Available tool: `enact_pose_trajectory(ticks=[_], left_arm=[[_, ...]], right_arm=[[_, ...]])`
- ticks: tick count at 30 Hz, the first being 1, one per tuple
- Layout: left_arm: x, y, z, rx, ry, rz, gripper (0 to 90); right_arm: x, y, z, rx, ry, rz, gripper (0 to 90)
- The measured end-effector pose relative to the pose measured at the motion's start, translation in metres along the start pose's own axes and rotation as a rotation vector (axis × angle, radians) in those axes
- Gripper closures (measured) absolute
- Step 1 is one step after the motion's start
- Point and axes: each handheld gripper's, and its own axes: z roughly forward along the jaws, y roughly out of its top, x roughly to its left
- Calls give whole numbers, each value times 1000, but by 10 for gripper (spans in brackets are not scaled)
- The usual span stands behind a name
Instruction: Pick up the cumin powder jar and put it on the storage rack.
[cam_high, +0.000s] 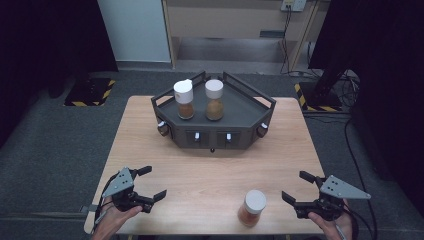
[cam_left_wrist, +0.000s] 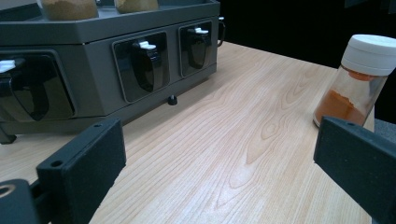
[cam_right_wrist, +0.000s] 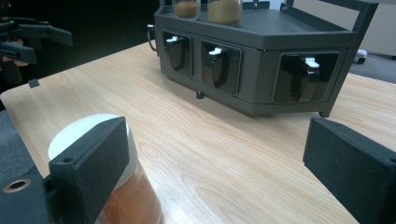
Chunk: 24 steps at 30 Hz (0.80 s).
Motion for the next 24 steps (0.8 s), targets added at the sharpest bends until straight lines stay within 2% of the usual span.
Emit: enact_pose_trajectory(ticks=[4,13,24], left_arm=[[0,0,0,-3,0,-1,9],[1,-1,0,-9,-3,1,10],[1,-1,1,-12,-11,0,10]], right_arm=[[2,-3,0,0,-9,-6,77],[-1,-15,1,-4,3,16,79],[-1,-18,3,17,3,19,79]])
